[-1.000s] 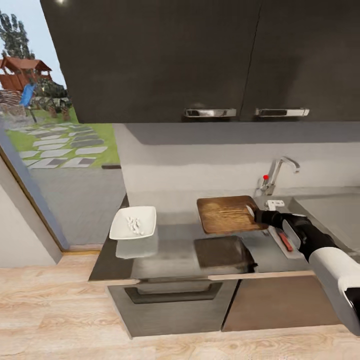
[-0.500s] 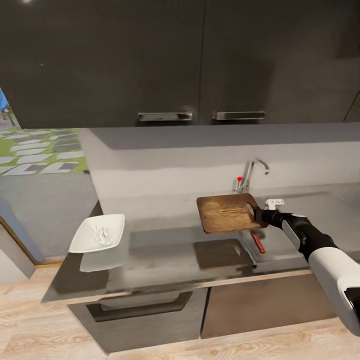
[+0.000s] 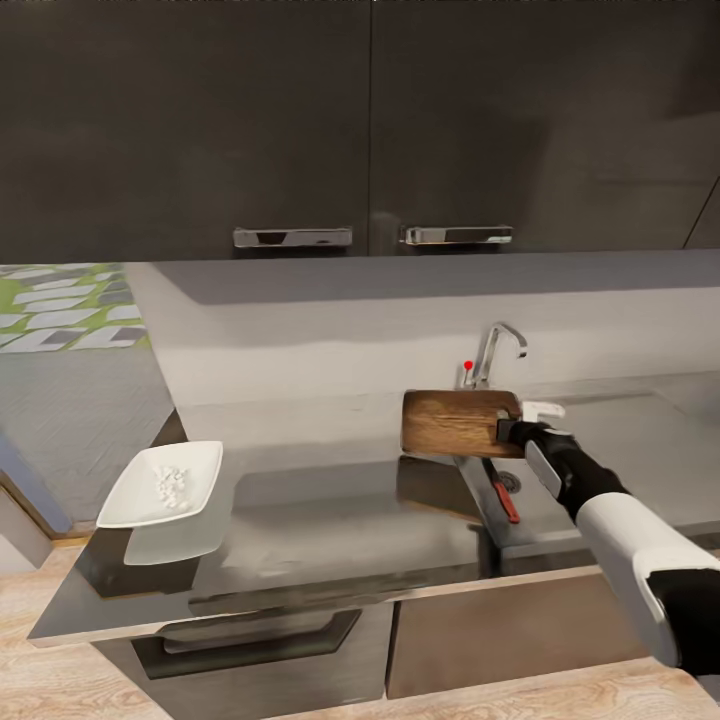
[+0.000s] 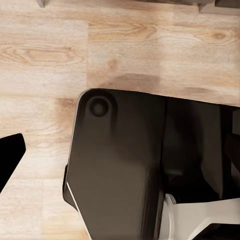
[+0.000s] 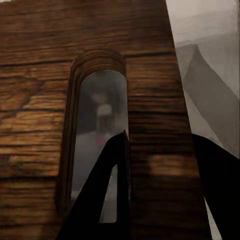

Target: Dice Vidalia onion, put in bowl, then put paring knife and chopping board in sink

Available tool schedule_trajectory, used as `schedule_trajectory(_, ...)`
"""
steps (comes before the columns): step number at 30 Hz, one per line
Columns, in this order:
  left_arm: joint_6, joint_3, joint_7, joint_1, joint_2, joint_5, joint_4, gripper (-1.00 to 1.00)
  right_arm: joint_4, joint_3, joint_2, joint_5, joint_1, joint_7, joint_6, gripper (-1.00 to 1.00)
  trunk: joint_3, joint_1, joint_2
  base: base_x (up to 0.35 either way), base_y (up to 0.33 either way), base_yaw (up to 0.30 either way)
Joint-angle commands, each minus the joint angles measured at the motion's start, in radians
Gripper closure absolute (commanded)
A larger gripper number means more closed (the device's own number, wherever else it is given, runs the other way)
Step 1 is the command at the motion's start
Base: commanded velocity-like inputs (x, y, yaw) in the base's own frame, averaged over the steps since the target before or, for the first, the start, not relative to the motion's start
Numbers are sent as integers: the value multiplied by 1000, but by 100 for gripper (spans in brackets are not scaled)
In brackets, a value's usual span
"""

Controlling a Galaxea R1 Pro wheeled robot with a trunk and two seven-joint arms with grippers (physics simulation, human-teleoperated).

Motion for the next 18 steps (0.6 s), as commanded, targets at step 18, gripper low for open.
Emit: schedule_trajectory(18, 0, 4, -9, 0, -1, 9, -3, -100, 18, 8, 20, -189, -1, -257, -7, 100, -2, 1, -2, 0, 0, 0)
